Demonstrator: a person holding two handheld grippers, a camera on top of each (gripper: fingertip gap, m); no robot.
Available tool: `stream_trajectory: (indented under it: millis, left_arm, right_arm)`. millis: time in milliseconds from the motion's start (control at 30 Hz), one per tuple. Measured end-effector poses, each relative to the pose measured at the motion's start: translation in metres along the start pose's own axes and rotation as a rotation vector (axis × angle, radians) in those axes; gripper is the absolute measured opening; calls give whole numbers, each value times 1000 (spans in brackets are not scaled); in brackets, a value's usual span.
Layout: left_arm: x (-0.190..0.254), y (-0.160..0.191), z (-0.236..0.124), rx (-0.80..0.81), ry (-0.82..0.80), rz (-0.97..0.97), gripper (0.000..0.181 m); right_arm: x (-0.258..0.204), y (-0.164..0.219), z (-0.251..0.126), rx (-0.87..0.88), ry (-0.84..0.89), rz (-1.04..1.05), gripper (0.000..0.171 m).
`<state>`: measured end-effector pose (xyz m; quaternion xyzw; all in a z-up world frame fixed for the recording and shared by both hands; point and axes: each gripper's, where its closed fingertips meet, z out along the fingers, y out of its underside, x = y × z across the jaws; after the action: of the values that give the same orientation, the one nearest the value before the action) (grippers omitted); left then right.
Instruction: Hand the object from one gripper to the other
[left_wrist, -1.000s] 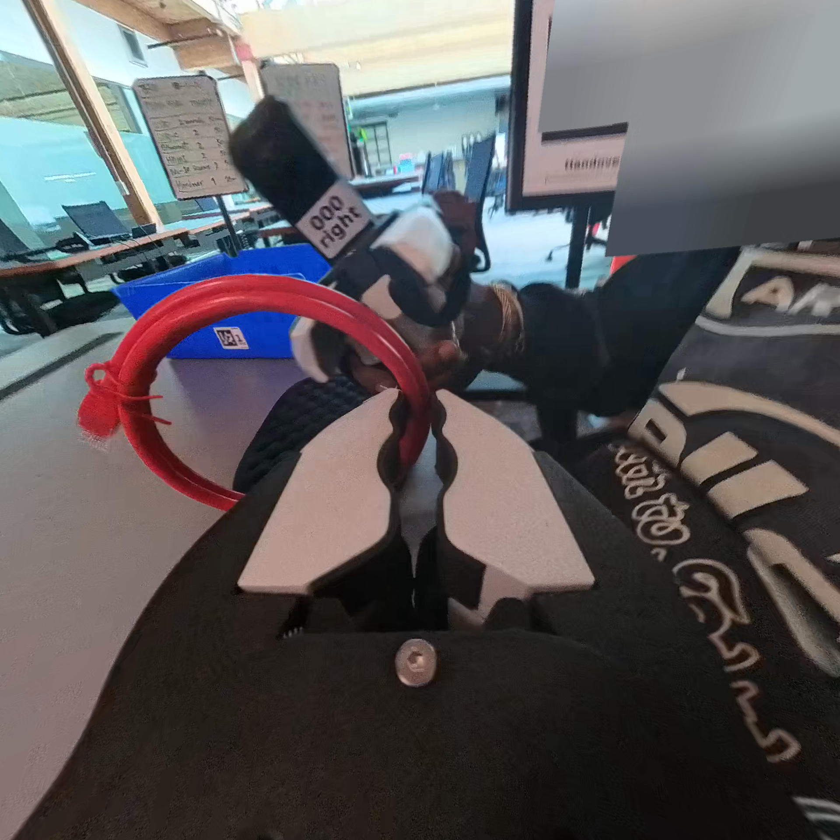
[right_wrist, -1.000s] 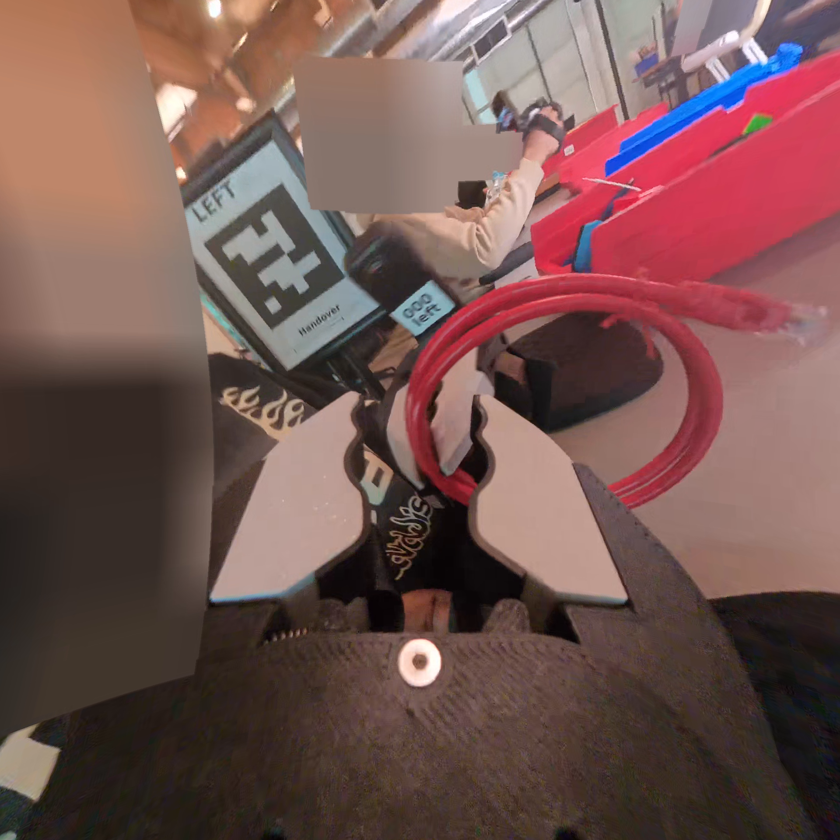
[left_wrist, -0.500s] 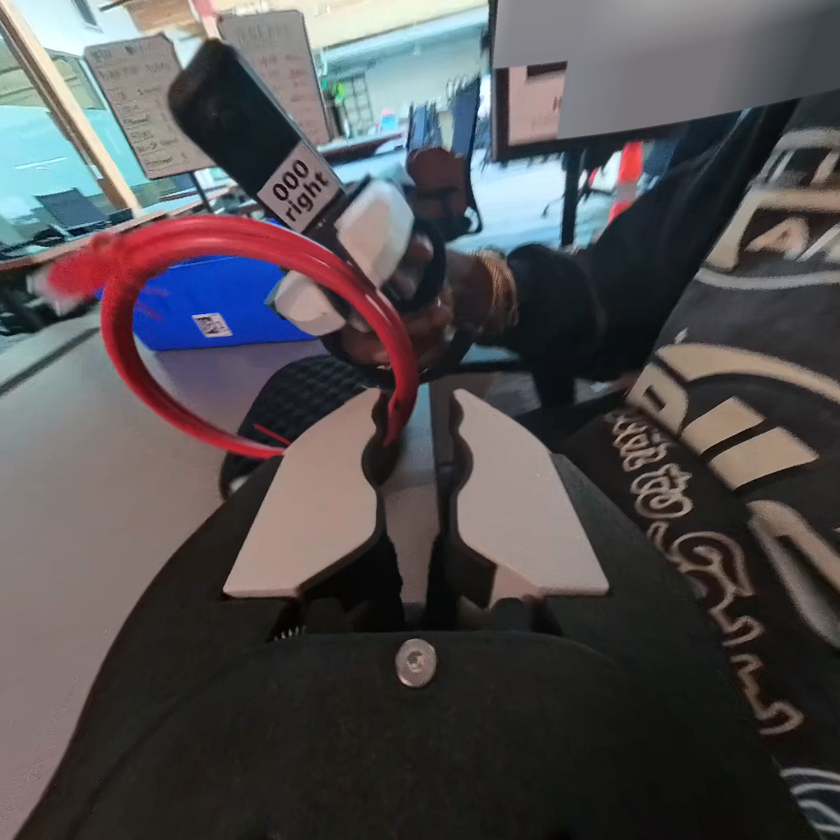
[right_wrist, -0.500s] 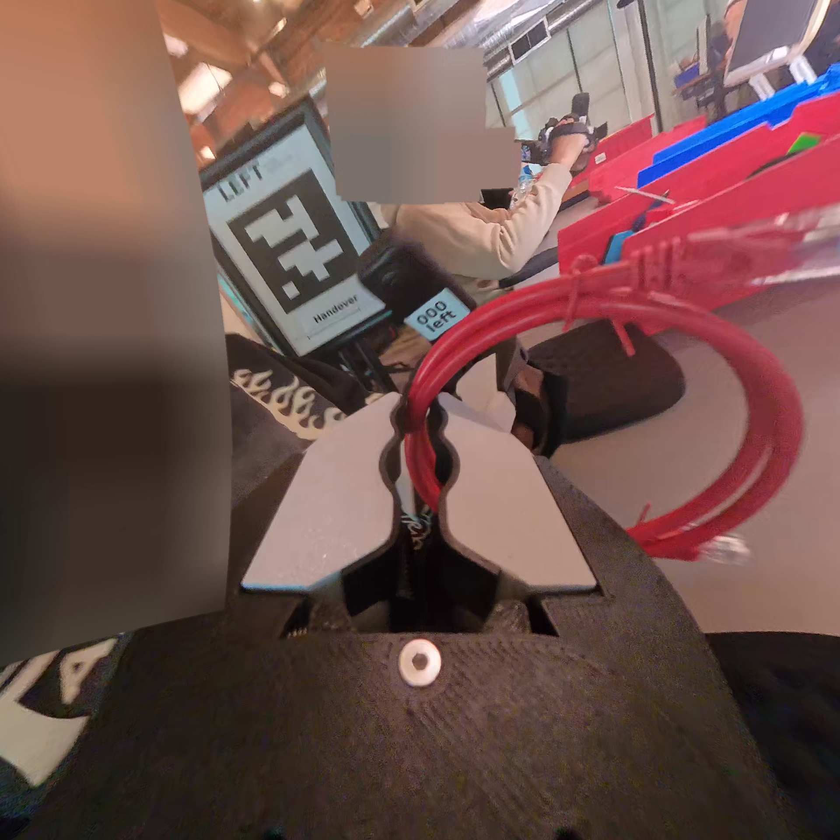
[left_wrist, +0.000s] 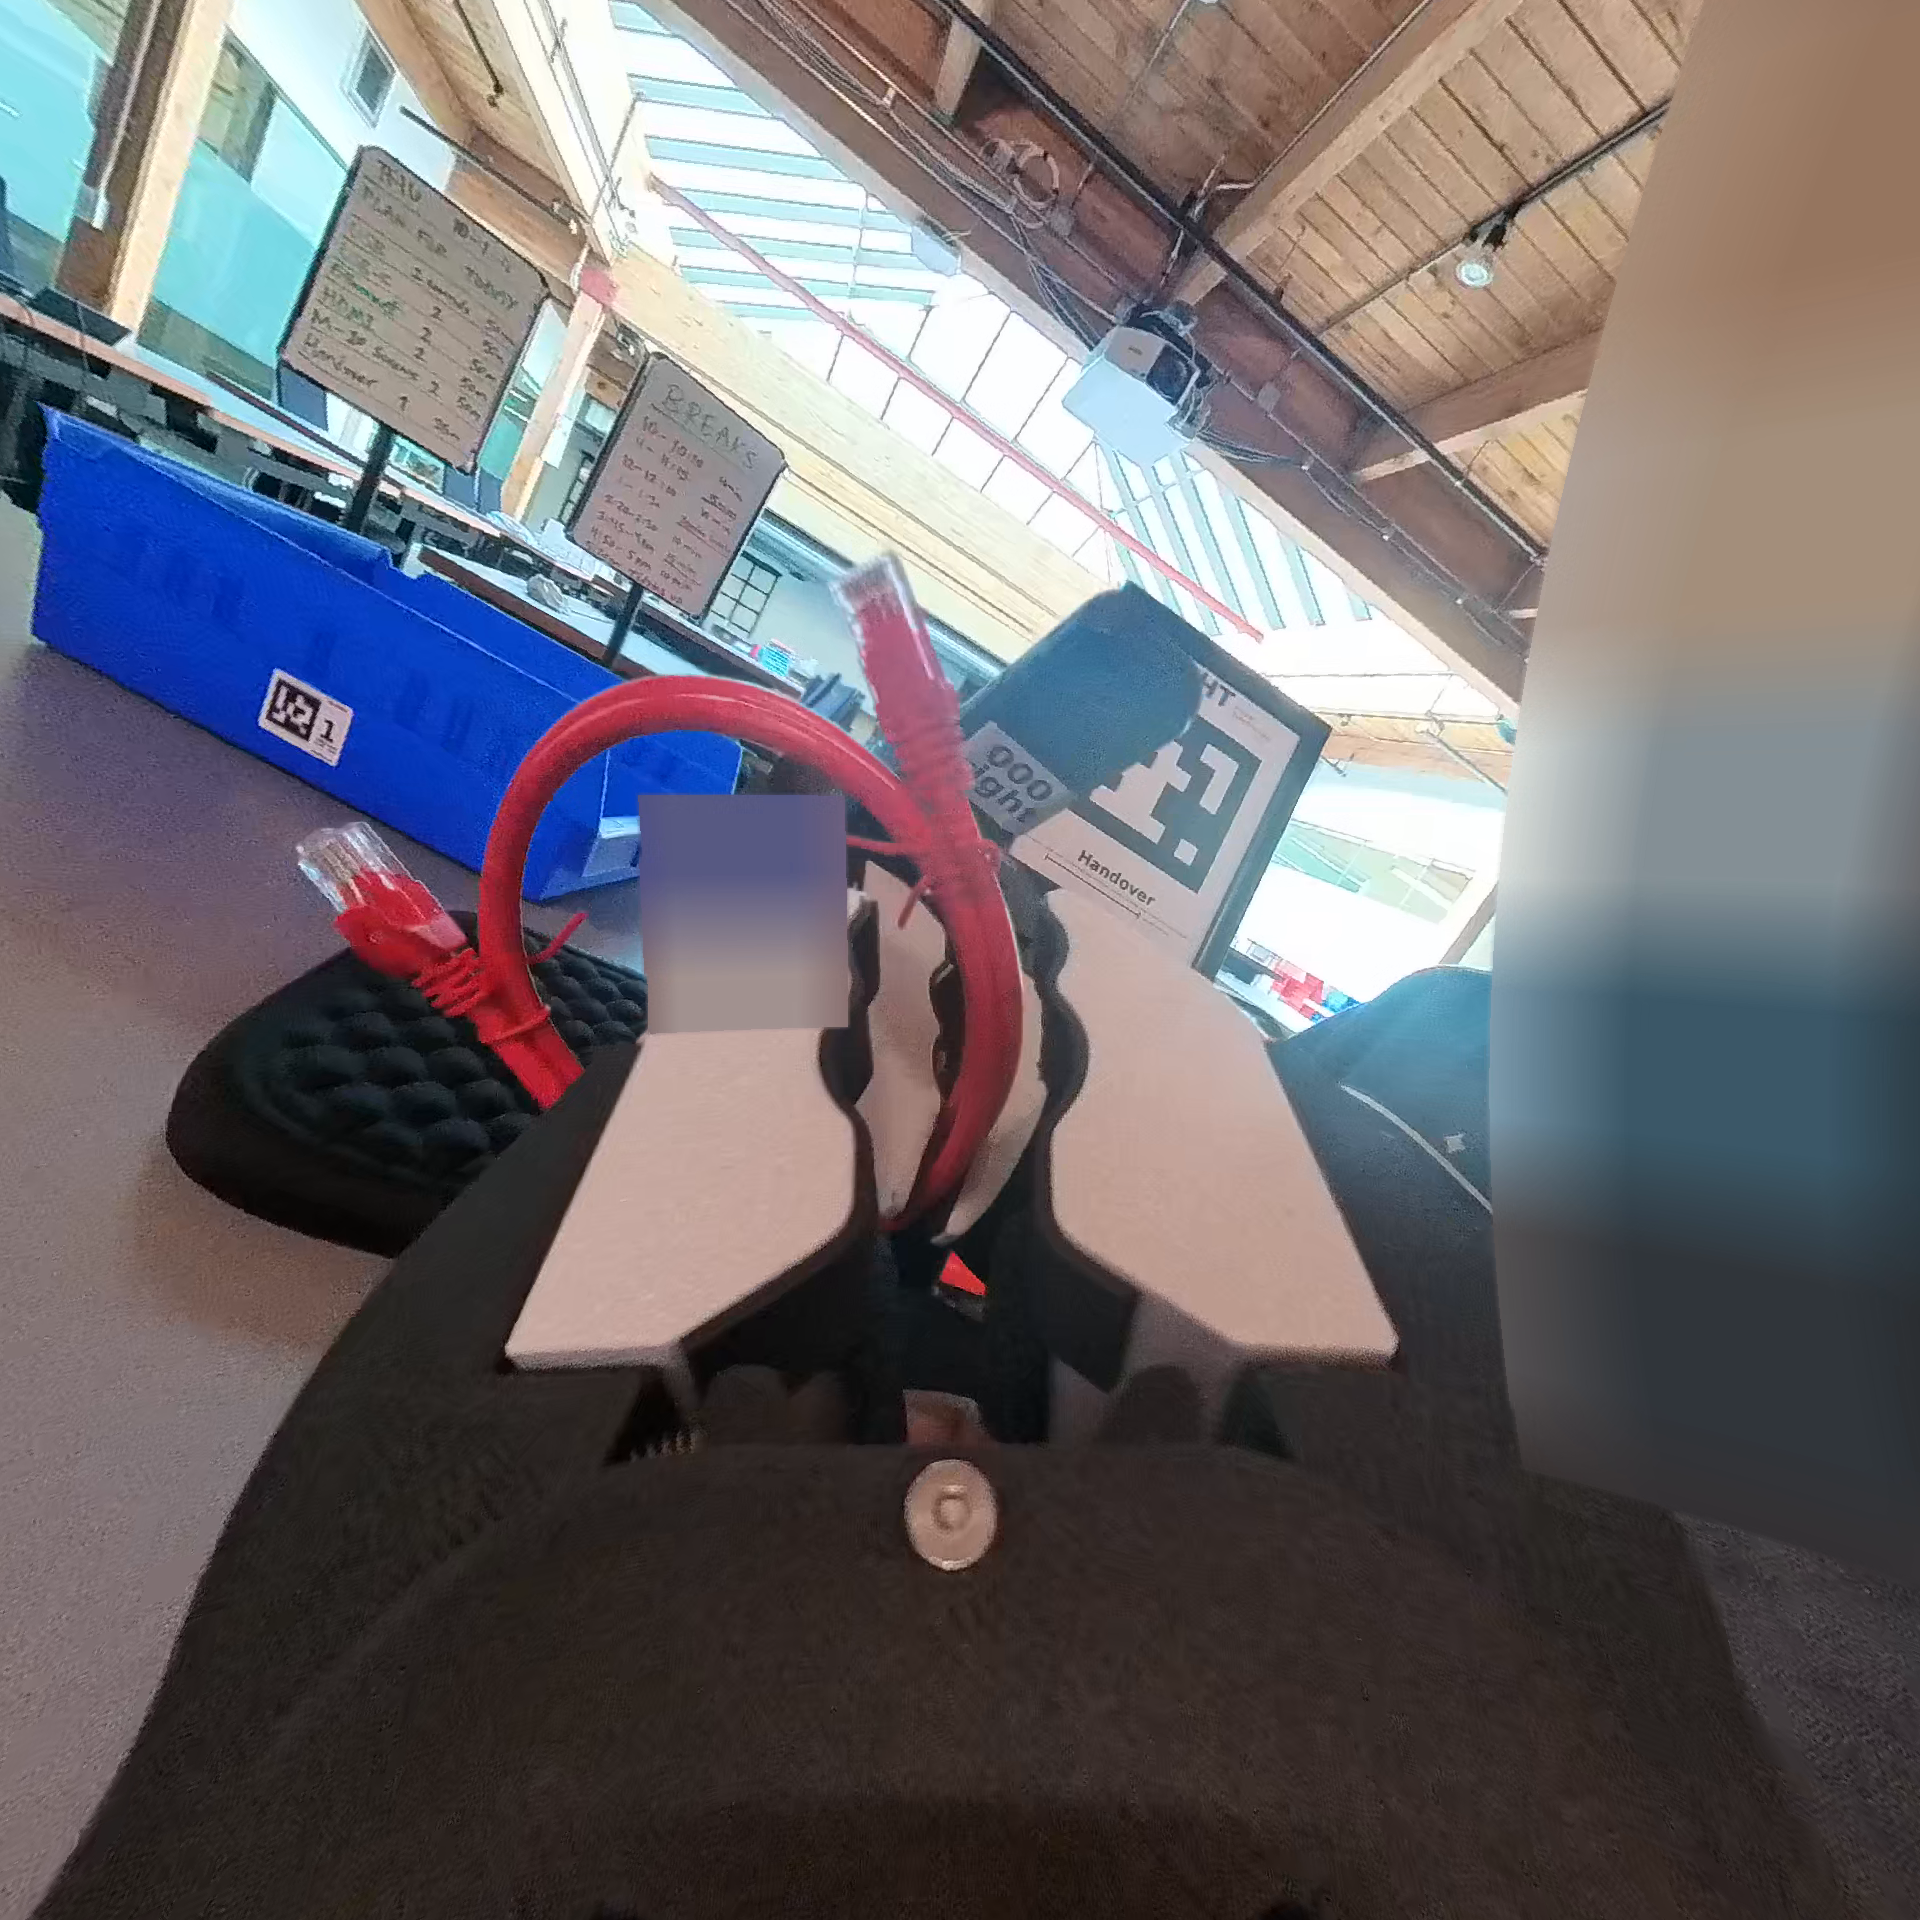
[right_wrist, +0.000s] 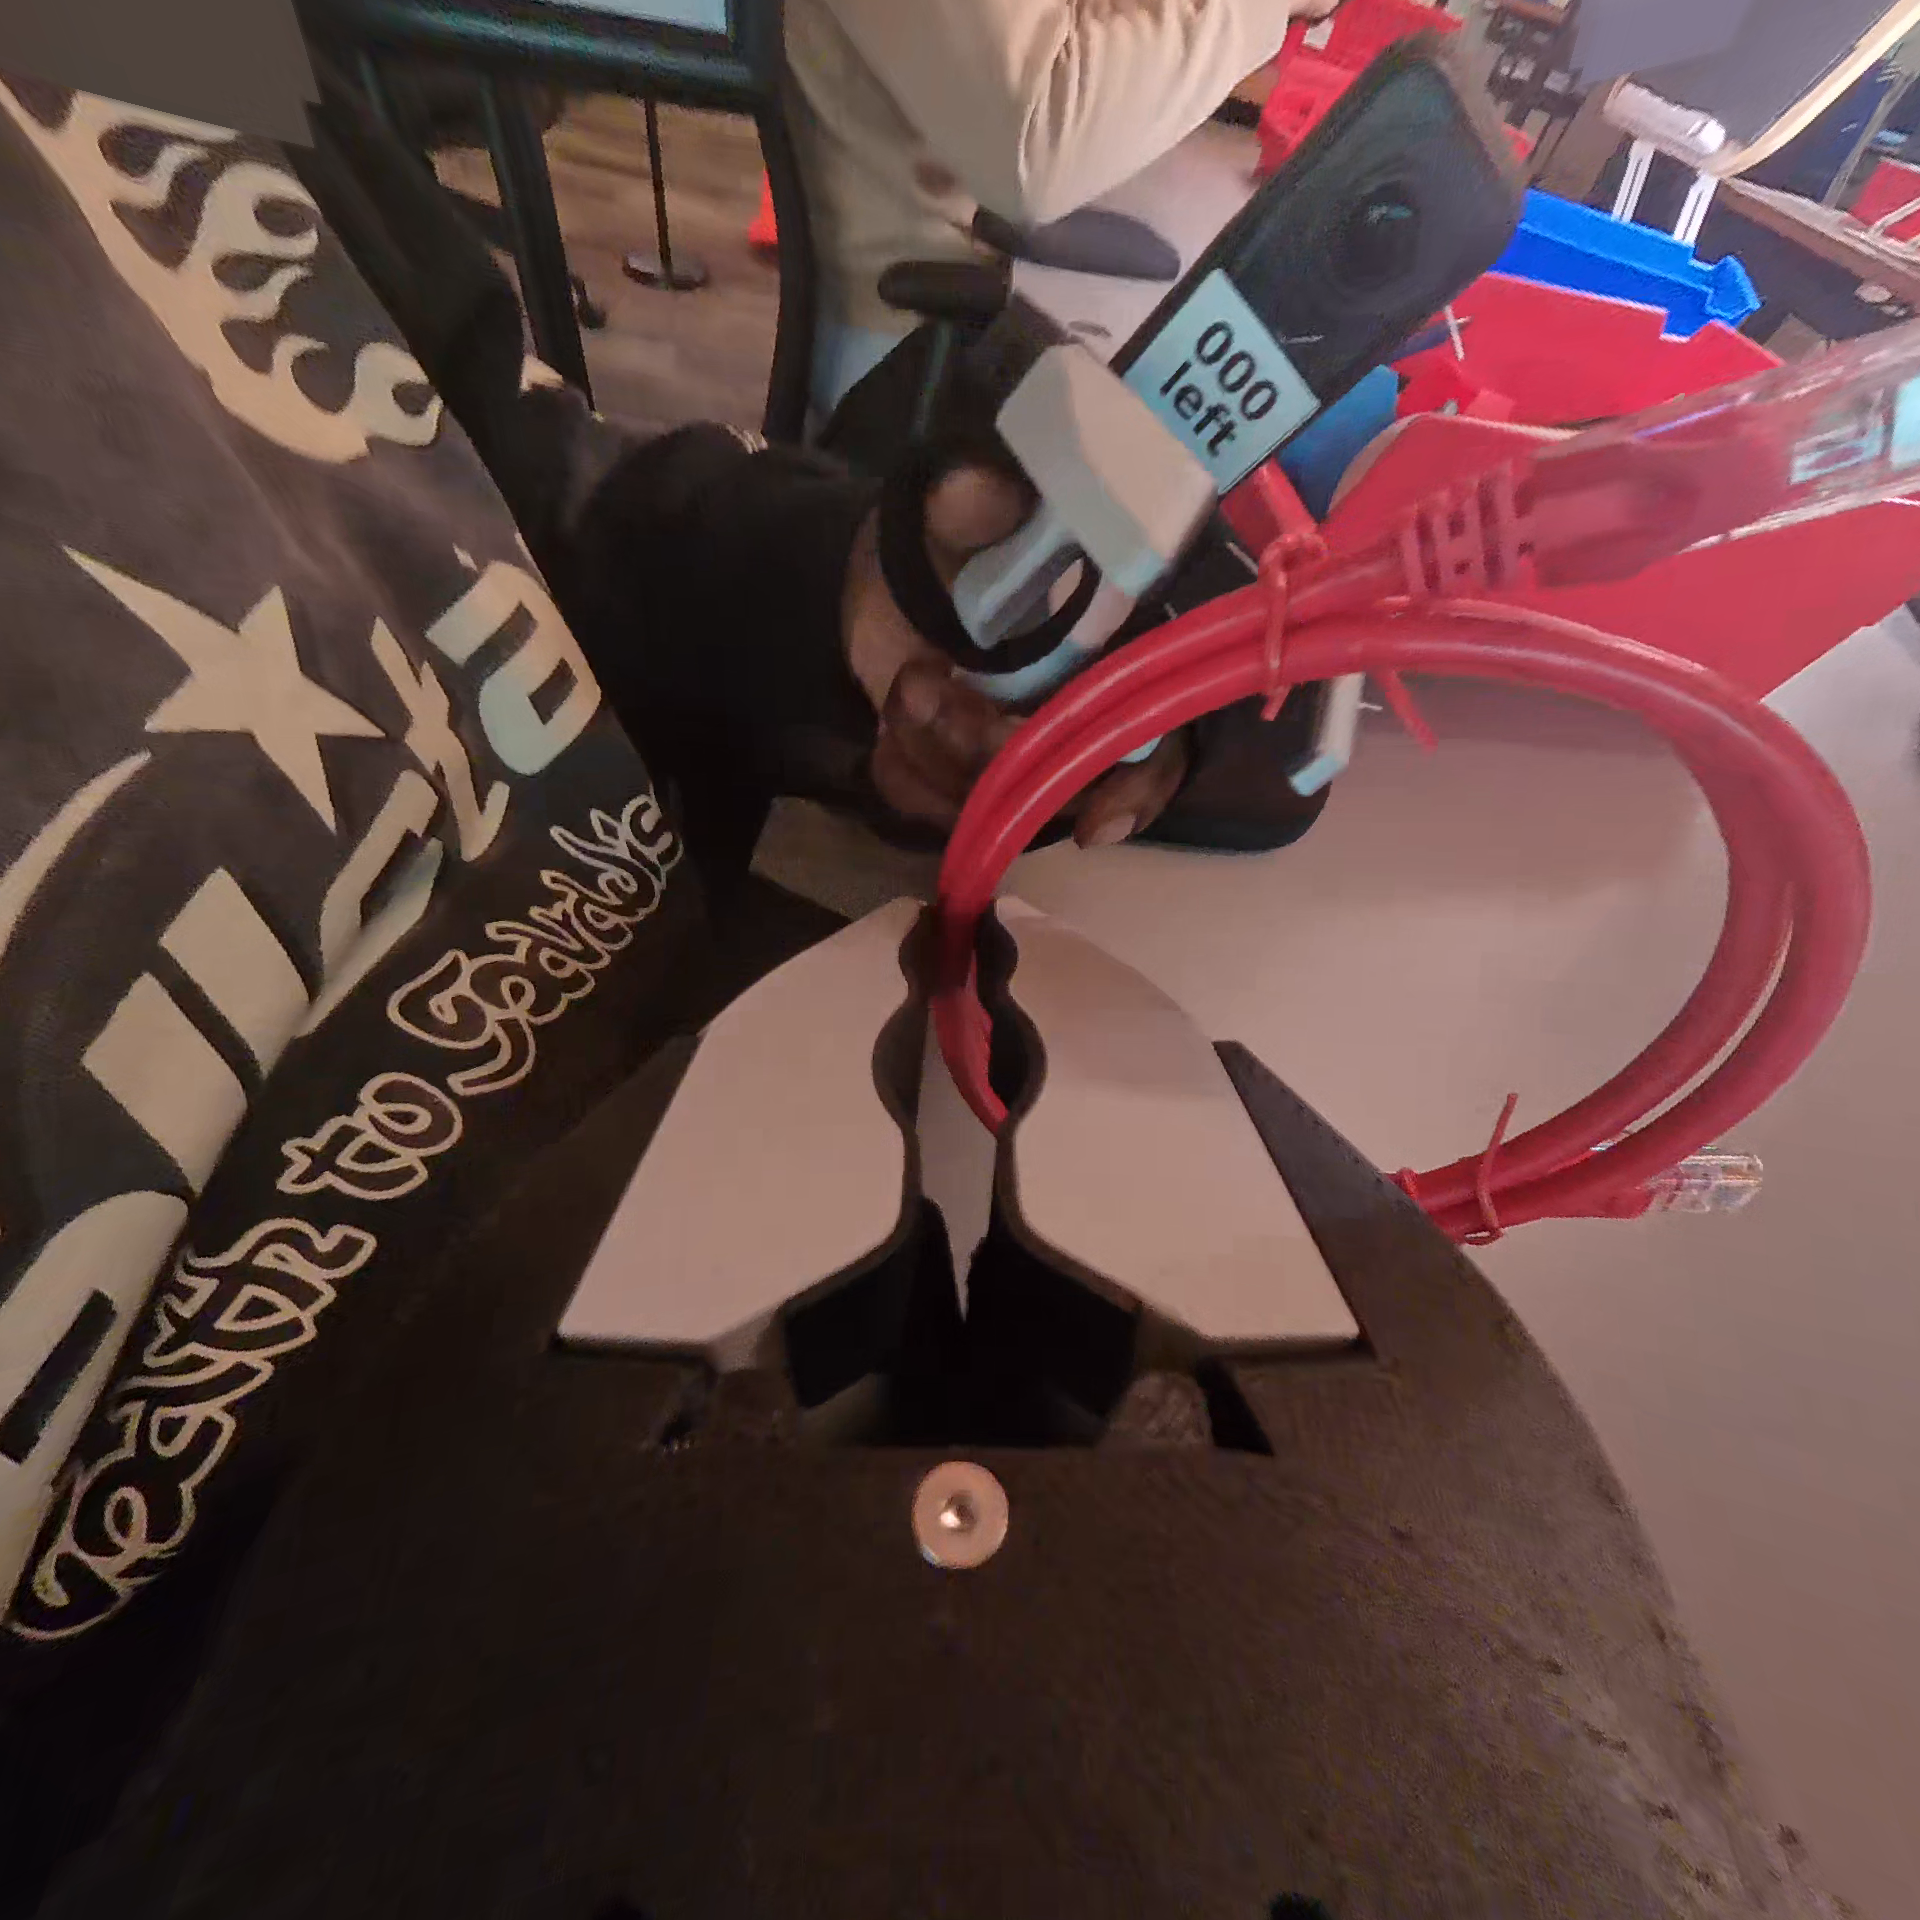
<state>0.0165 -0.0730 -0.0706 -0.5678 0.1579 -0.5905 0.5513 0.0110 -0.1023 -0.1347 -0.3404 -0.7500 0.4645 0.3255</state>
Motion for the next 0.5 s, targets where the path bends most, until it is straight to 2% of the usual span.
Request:
stream_trajectory:
  millis: [267,367,433,500]
  left_arm:
    - [7,4,1,-20,64,-54,15]
    - [12,5,2,-14,91,1,12]
    - [17,5,3,-18,94,103,11]
    - [21,7,3,-28,81,239,11]
  right_arm:
    - [0,4,1,-34,14,-56,8]
    - [3,3,0,-18,42,-61,10]
    - [5,-3,-3,36,30,-9,21]
    - [4,-15,-12,149,-43,133,36]
